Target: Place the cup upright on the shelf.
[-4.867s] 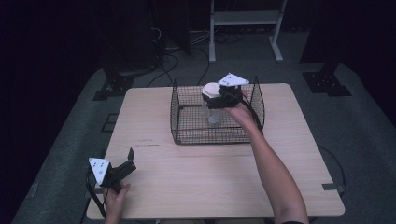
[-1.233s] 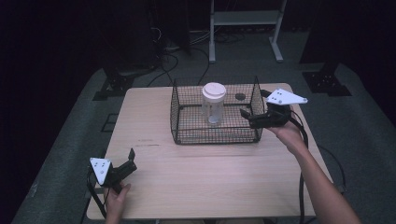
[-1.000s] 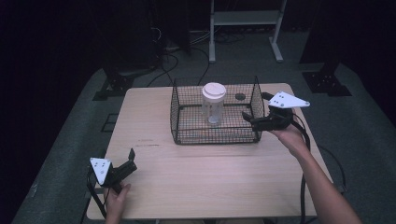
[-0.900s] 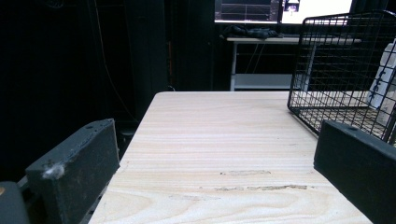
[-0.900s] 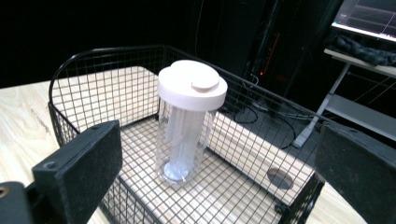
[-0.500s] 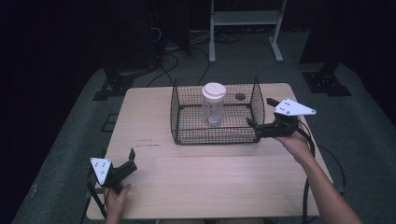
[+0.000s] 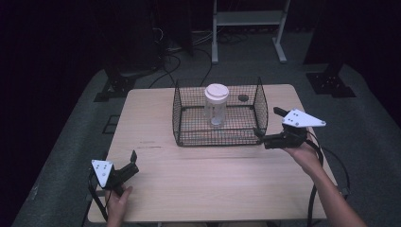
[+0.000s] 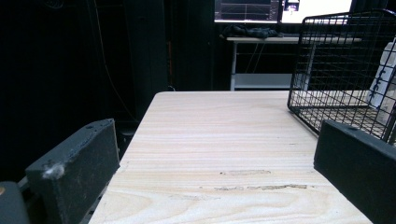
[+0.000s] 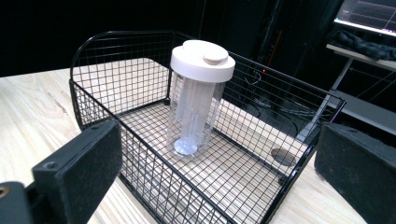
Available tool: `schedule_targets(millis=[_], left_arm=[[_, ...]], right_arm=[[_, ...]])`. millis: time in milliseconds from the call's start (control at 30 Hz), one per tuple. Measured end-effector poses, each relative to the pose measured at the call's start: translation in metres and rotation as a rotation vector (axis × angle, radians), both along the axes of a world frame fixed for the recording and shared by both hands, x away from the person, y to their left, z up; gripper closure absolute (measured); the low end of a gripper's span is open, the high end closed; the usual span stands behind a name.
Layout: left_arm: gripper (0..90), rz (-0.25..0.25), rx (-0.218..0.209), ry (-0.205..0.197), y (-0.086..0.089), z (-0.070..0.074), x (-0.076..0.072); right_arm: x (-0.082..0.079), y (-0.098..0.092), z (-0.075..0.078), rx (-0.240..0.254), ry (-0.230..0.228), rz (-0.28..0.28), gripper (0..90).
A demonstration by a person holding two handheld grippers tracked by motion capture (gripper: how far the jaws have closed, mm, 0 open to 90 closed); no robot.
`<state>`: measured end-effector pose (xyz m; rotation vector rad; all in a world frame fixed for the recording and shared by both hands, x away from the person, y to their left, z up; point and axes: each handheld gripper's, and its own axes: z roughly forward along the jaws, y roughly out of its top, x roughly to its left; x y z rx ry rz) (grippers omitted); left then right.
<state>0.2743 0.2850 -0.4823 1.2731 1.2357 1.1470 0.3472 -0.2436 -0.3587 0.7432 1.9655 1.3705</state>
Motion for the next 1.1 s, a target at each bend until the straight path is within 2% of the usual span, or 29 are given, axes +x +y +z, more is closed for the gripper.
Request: schedule_targets(millis=[167,733,967,1100], left_arm=[[0.0,0.001,0.0,0.0,0.0,0.0,0.0],[0.0,0.002,0.002,0.001,0.0,0.0,0.0],[0.0,0.005,0.002,0.003,0.0,0.0,0.0],[0.0,0.014,-0.003,0.002,0.001,0.0,0.0]], right_arm=[[-0.007,-0.002,-0.001,0.006,-0.01,0.005,0.5],[-0.032,-0.013,-0.02,-0.003,0.005,0.01,0.5],[-0.041,-0.019,-0.032,0.01,0.019,-0.002,0.5],[-0.052,-0.019,-0.043,0.017,0.024,-0.006,0.5]])
